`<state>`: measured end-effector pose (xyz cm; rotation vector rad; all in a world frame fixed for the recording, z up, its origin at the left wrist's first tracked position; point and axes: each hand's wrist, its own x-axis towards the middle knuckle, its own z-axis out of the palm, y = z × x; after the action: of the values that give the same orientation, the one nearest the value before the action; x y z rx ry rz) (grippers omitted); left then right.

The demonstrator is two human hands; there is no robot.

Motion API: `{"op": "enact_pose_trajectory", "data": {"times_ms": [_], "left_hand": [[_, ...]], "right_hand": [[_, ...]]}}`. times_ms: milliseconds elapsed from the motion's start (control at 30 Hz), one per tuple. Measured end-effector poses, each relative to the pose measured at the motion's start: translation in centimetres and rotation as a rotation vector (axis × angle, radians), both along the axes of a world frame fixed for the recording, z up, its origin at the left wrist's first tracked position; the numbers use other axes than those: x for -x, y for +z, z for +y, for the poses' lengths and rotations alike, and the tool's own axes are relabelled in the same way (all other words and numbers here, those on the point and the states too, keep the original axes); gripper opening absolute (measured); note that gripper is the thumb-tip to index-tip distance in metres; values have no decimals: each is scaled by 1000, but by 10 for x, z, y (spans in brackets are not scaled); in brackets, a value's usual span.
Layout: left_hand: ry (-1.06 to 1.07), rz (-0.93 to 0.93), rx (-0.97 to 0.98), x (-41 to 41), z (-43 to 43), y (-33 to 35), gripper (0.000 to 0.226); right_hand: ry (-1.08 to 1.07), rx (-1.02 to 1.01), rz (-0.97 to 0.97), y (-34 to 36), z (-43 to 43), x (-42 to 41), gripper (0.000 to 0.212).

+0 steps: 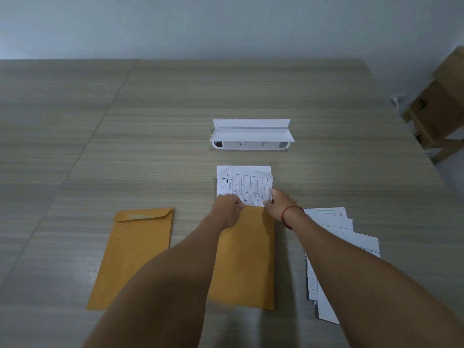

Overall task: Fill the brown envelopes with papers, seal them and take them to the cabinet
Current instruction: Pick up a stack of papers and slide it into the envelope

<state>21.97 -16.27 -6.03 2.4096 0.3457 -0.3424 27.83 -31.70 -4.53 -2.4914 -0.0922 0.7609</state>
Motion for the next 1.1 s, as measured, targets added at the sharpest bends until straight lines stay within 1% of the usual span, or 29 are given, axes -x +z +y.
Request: {"op": "enact_pose_trajectory", "data": {"times_ms": [67, 167, 200, 233, 267, 300, 367, 433, 500, 567, 633, 700, 767, 800, 867, 967, 1033, 1100], "left_hand": [[-7, -45, -36, -2, 1, 1, 23], [-58, -64, -60, -2, 0, 3, 25], [-65, -67, -60, -2, -1, 3, 25], [-60, -71, -53, -2, -1, 2, 24], [-48, -80, -43, -2, -1, 1, 23], [-38, -85, -32, -1, -1, 0, 22], [-22, -93, -12, 1, 0, -2, 20], [-5, -89, -7, 3, 1, -4, 18], [1, -78, -17, 4, 3, -4, 18], [-1, -62, -11, 4, 3, -3, 19], [5, -63, 0, 3, 3, -2, 18], [13, -67, -13, 2, 3, -1, 19], [21, -63, -37, 4, 4, -3, 19], [23, -63, -47, 5, 4, -5, 19], [27, -83, -51, 7, 3, -7, 20], [34, -109, -41, 7, 1, -8, 22], [38, -117, -36, 6, 2, -7, 21], [42, -113, -34, 6, 2, -6, 21]], "right_hand": [[-26, -39, 17, -4, -1, -1, 19], [-193, -242, -16, -3, 2, -7, 28], [-243, -304, -26, 1, 4, -9, 25], [-269, -323, -32, 5, 6, -11, 22], [-270, -314, -43, 8, 8, -12, 20], [-246, -261, -42, 10, 9, -11, 22], [-169, -133, -22, 6, 9, -8, 32], [-134, -73, 4, 0, 6, -1, 37], [-124, -84, -6, -2, 5, 1, 34], [-148, -155, -43, 2, 8, -3, 29], [-183, -205, -77, 6, 11, -7, 29], [-112, -132, -83, 6, 11, -6, 32], [-10, -18, -48, 2, 8, -2, 28], [13, 2, -34, -1, 6, -1, 25], [24, -30, -43, -2, 4, -1, 26], [28, -129, -111, 6, 5, -3, 32], [49, -143, -128, 8, 6, -2, 29], [78, -112, -93, 5, 6, -2, 23]]}}
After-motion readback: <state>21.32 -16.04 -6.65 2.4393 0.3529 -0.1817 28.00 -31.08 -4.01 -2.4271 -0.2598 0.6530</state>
